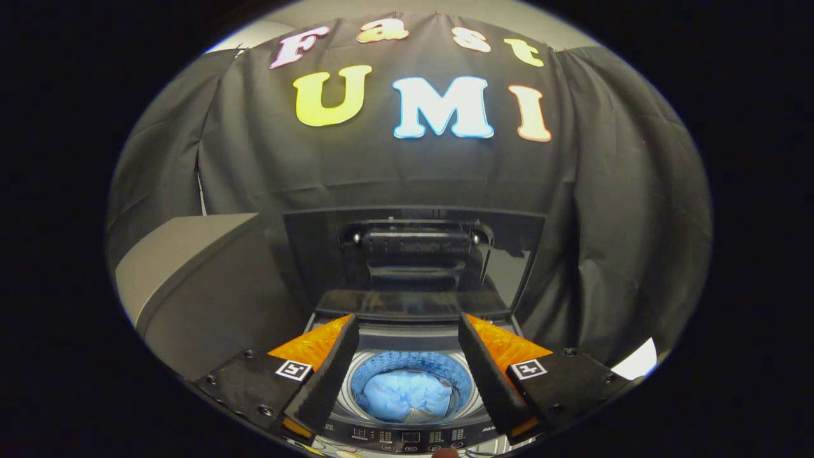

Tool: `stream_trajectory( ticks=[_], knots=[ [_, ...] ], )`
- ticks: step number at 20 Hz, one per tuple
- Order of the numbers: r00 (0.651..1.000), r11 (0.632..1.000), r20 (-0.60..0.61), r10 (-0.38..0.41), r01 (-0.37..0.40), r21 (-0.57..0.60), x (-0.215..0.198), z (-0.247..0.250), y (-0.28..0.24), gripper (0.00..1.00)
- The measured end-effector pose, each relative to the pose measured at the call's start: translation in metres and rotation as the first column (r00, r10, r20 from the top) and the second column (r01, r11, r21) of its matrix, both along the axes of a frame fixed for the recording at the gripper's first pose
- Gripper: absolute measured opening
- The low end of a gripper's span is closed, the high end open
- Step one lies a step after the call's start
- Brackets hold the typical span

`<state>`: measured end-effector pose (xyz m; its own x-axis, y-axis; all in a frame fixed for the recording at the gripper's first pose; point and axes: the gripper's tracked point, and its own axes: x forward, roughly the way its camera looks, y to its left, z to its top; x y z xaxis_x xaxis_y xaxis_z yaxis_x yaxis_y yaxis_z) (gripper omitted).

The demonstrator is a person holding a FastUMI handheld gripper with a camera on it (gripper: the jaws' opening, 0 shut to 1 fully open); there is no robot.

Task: Put the clothes into the washing machine and then close the washing machine lid.

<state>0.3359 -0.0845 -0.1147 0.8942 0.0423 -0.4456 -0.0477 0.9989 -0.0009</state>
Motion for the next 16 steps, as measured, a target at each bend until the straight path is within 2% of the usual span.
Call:
stream_trajectory(
  ticks=[6,16],
  knots=[
    [0.996,1.0,0.093,0.003,-0.003,0.004,0.017,0.04,0.001,0.97],
    [0.985,0.999,0.172,0.008,-0.013,0.031,0.073,0.076,0.01,0.97]
  ],
)
